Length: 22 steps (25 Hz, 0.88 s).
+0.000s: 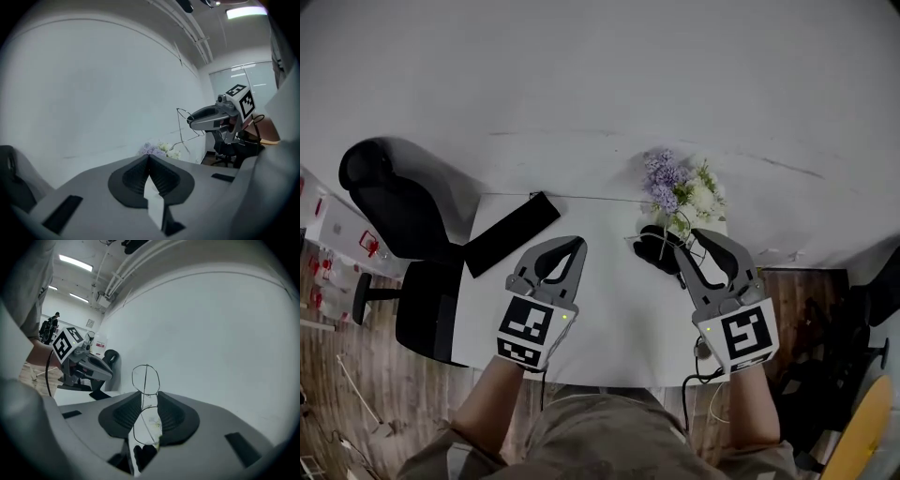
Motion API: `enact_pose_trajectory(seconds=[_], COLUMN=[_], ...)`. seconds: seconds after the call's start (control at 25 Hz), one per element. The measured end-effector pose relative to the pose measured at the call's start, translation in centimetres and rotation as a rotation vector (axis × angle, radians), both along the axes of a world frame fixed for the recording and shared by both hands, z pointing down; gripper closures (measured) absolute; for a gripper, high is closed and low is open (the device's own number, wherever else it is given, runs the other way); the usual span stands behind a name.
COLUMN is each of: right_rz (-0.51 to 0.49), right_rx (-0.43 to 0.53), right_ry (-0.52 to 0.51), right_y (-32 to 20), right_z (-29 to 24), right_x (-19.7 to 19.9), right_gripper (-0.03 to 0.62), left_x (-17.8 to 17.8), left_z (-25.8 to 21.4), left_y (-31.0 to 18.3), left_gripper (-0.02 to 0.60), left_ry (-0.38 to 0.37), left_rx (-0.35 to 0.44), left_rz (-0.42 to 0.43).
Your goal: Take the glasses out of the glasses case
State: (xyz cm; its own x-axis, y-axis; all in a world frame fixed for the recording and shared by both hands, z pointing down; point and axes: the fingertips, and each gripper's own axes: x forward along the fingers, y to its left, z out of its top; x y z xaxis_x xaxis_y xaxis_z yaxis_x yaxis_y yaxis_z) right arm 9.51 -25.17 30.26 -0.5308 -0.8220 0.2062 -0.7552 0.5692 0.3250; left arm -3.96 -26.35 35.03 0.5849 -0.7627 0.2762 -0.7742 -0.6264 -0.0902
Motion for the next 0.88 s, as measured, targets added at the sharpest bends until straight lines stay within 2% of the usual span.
enact_pose_trajectory(seconds=[0.24, 0.44, 0.6, 0.76, 0.88], right_rz=[0.013, 0.027, 0.015, -0.013, -0.022], right_rx=[0.057, 0.067, 0.034, -0.016, -0.055], right_ry=[-0.114, -0.176, -0.191, -0.293, -0.317], right_y=[3.3, 6.1, 8.0, 9.4, 10.1], right_z=[-5.1, -6.1, -5.1, -4.6, -3.5], right_x=[0.5, 0.9, 1.4, 0.9, 0.3], right_gripper=[0.468, 0.468, 0.47, 0.47, 0.47], left_x=[0.0, -0.6, -0.8, -1.0, -1.3], left_z=[-4.6, -6.5, -7.0, -6.9, -6.7], left_y=[1.5, 2.6, 3.4, 4.6, 5.4], left_gripper=[0.566, 0.566, 0.566, 0.566, 0.566], left_ry=[0.051, 0.076, 0.099, 0.11, 0.126], left_rx=[0.079, 0.132, 0.138, 0.13, 0.129], left_rz=[0.016, -0.014, -0.026, -0.031, -0.043])
